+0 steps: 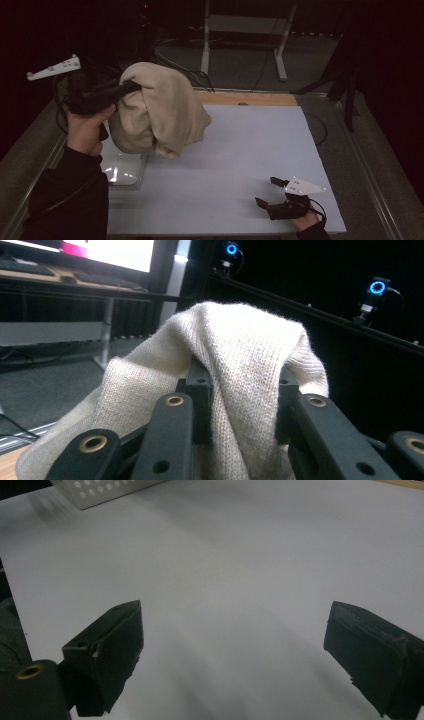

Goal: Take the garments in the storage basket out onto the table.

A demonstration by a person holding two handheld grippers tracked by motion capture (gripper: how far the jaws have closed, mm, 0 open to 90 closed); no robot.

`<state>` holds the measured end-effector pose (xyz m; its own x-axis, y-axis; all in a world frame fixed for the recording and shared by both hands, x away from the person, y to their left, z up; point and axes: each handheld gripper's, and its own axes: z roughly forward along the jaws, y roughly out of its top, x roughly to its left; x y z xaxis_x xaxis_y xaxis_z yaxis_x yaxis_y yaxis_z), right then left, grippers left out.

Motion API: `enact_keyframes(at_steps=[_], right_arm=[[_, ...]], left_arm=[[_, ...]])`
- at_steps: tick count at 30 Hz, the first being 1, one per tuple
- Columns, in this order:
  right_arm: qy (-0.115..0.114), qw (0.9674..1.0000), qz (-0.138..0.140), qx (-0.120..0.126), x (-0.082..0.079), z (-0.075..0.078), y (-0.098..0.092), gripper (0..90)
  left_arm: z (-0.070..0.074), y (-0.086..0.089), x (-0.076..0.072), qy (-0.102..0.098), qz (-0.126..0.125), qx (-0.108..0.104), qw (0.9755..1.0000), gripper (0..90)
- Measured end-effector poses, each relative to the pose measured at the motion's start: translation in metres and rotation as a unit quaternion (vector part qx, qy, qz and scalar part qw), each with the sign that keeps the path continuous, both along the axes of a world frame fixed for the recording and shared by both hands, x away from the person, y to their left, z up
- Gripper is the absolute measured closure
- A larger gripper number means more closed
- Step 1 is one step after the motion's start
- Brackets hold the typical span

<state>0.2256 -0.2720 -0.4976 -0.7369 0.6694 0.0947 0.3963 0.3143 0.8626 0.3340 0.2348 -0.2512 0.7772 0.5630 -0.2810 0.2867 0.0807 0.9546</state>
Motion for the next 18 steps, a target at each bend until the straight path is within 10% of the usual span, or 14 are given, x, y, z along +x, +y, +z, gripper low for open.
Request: enact_keyframes(at_steps=[18], right_arm=[[-0.006, 1.0, 0.001, 0.006, -0.001, 0.002, -0.002, 9.2]], left_arm=[[-0.015, -0.074, 0.032, 0.018, -0.069, 0.001, 0.9975, 72.4]])
